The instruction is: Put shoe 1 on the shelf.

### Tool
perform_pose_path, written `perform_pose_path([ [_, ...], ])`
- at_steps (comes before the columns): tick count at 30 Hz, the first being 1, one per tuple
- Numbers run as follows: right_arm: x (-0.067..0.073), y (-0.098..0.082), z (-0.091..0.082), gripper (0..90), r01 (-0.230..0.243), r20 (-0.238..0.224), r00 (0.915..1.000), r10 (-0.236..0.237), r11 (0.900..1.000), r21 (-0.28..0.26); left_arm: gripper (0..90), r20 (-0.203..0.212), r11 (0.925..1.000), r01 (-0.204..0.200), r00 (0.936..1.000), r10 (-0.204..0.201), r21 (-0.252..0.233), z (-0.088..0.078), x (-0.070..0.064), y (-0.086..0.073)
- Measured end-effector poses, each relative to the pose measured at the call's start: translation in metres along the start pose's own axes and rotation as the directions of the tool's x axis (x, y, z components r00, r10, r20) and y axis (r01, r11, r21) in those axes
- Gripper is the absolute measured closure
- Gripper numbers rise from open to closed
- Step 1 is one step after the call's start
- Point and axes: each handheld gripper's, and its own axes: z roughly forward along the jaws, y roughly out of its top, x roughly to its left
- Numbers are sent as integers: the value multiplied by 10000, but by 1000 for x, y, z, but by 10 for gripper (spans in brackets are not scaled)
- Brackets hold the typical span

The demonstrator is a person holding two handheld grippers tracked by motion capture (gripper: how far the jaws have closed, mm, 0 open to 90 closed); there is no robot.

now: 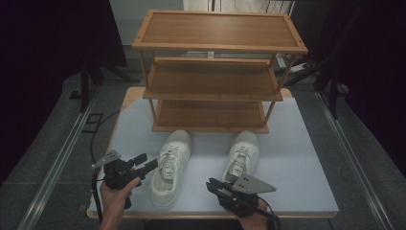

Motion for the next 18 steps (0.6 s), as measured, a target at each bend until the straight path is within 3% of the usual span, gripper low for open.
perform_pose_path([
  [6,-19,-2,-22,722,-352,511,9980,365,9990,-265,336,135,9995,-132,9998,129,279,9,-8,-2],
  [10,-25,-3,-28,710,-420,722,9964,445,9985,-354,337,68,9982,-320,9995,317,498,15,-12,-3],
  [13,-28,-1,-33,701,-491,843,9950,529,9977,-472,352,-169,9955,-448,9988,464,835,24,-13,-5],
  [15,-30,0,-37,698,-528,933,9939,580,9970,-569,359,-579,9912,-708,9953,776,1117,33,-15,-6],
  [16,-30,0,-37,698,-528,933,9939,580,9970,-569,365,-579,9912,-708,9953,776,1117,33,-15,-6],
  [18,-31,-1,-38,694,-544,1027,9929,602,9969,-577,387,-957,9889,-750,9916,875,1279,39,-13,-7],
])
